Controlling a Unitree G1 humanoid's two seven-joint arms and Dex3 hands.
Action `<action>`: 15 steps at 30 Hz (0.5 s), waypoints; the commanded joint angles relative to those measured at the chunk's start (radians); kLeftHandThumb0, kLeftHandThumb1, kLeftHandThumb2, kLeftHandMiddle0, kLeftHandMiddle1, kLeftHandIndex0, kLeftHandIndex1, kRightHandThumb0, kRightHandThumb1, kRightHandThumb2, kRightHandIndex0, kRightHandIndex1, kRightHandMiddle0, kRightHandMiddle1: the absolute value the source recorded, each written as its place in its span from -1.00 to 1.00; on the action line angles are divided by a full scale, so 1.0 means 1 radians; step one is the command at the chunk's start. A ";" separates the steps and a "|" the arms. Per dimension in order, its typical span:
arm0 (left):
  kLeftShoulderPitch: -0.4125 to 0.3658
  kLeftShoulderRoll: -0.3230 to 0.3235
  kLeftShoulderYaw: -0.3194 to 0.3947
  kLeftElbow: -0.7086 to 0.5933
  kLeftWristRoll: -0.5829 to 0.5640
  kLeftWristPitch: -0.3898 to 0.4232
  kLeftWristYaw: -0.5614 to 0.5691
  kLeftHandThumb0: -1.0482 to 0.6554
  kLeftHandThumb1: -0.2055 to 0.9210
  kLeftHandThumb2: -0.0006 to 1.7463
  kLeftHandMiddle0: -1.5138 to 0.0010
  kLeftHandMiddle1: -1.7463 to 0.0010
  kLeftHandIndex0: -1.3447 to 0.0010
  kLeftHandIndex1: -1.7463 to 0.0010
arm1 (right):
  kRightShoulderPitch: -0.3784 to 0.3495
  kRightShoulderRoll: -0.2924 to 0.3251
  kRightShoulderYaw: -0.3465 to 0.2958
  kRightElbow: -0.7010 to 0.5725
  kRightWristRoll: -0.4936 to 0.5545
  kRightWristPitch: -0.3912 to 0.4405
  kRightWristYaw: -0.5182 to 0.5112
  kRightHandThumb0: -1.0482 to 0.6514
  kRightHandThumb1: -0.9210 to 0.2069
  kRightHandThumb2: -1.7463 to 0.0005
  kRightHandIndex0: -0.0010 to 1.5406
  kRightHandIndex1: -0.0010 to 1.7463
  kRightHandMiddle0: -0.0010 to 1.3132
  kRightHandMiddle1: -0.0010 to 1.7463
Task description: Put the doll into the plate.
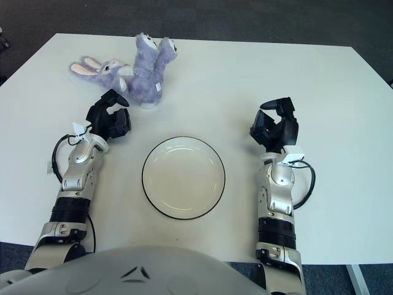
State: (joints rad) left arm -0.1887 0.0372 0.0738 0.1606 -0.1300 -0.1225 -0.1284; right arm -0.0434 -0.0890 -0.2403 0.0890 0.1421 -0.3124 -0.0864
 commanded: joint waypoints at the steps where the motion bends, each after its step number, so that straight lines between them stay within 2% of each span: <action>1: 0.037 -0.015 -0.006 0.020 0.003 0.010 0.009 -0.31 0.03 0.43 -0.48 -1.00 0.16 -1.00 | 0.065 0.050 0.009 0.059 -0.002 0.016 -0.008 -0.22 -0.58 0.03 0.38 1.00 -0.48 1.00; 15: 0.039 -0.016 -0.006 0.017 0.003 0.010 0.010 -0.31 0.01 0.44 -0.47 -1.00 0.15 -1.00 | 0.066 0.049 0.008 0.053 -0.003 0.035 -0.008 -0.22 -0.57 0.02 0.36 1.00 -0.47 1.00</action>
State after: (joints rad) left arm -0.1885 0.0365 0.0735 0.1592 -0.1300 -0.1216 -0.1283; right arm -0.0446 -0.0891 -0.2399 0.0896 0.1400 -0.2885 -0.0868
